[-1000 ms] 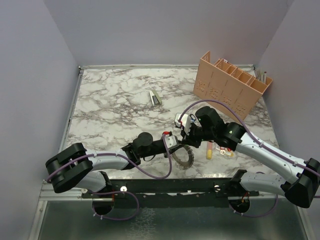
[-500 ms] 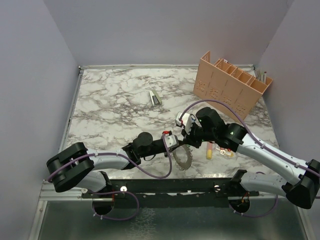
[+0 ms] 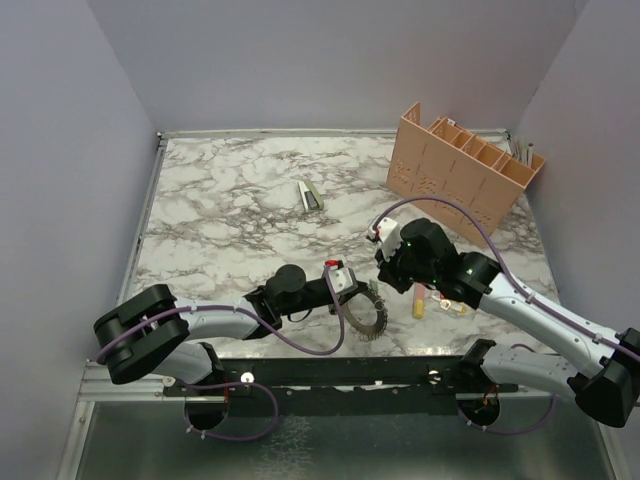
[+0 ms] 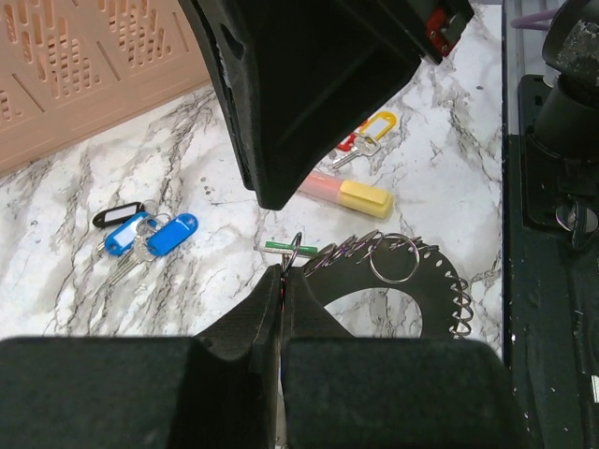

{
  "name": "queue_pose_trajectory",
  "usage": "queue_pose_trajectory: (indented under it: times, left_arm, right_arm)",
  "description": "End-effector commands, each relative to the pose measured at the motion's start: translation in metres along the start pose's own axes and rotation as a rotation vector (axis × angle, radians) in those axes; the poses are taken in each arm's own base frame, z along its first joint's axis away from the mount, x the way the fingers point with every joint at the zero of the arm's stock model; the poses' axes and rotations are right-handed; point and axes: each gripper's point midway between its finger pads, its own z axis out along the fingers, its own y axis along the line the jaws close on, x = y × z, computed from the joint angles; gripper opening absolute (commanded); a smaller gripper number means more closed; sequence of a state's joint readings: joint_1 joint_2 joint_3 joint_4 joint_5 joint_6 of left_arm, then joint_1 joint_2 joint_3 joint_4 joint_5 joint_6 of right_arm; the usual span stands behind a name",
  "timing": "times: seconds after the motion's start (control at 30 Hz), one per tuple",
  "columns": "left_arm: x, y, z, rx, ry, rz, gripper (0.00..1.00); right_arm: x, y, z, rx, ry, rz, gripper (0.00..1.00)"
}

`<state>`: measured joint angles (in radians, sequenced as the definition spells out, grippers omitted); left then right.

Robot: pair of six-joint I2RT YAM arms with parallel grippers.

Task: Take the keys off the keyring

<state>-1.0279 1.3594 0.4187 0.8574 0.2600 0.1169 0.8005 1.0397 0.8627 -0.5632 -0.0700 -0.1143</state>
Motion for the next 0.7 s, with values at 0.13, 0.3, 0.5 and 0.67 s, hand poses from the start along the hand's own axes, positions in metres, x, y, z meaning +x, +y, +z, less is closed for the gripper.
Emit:
queue_pose_trajectory:
  times: [0.13, 0.3, 0.5, 0.67]
  left_arm:
    - [0.002, -0.007, -0.005, 0.022, 0.006, -0.026, 0.0]
    - [0.001, -0.007, -0.006, 0.02, 0.004, -0.029, 0.0]
    - [0.002, -0.008, -0.005, 0.026, 0.01, -0.027, 0.0]
    - [0.0, -0.008, -0.005, 0.029, 0.008, -0.026, 0.0]
  right_arm:
    - [-0.013, 0.021, -0.004, -0.137, -0.12, -0.082, 0.02]
    - [-0.018, 0.04, -0.014, -0.255, -0.214, -0.25, 0.29]
    - [-0.019, 0.047, -0.015, -0.306, -0.223, -0.332, 0.37]
    - [-0.019, 0.04, -0.007, -0.283, -0.186, -0.341, 0.37]
